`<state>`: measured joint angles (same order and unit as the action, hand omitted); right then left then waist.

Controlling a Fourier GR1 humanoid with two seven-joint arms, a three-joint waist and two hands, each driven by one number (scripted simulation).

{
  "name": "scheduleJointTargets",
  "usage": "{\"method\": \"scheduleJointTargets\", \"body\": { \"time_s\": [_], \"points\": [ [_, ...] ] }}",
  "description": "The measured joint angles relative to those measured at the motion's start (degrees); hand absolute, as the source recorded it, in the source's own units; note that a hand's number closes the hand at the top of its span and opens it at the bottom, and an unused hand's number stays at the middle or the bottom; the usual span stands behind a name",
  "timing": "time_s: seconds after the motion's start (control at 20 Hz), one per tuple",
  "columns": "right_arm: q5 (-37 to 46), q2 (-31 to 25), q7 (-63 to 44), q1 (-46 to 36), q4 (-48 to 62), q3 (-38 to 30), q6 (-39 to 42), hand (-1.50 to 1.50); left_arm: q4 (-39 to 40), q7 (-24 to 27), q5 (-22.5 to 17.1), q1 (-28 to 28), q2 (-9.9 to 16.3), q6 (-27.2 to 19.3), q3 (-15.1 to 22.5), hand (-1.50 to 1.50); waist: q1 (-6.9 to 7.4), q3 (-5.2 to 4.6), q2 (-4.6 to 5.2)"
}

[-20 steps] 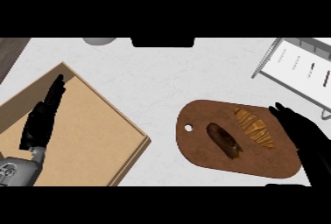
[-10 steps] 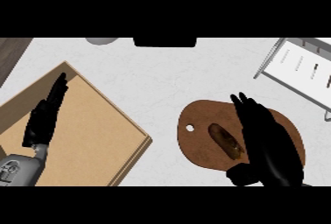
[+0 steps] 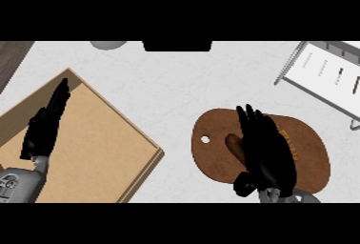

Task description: Pick the sweet potato from the cutting board and place it in the tiered basket

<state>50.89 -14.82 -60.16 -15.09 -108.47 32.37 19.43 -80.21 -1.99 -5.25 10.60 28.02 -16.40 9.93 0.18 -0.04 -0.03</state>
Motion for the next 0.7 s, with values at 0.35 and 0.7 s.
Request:
{"method": "scheduleJointTargets", "body": {
  "time_s": [0.35, 0.7],
  "points": [
    [4.7, 1.7, 2.0, 2.6, 1.5, 0.4, 2.1, -1.50, -0.8, -0.1, 1.8, -1.2, -1.5, 0.6, -1.1, 0.00, -0.14, 0.02, -0.03],
    [12.8, 3.6, 2.5, 5.0, 2.2, 3.1, 3.0, -1.50, -3.1, -2.1, 3.7, -1.6, -2.8, 0.9, -1.9, 0.00, -0.17, 0.03, -0.07]
  ]
}}
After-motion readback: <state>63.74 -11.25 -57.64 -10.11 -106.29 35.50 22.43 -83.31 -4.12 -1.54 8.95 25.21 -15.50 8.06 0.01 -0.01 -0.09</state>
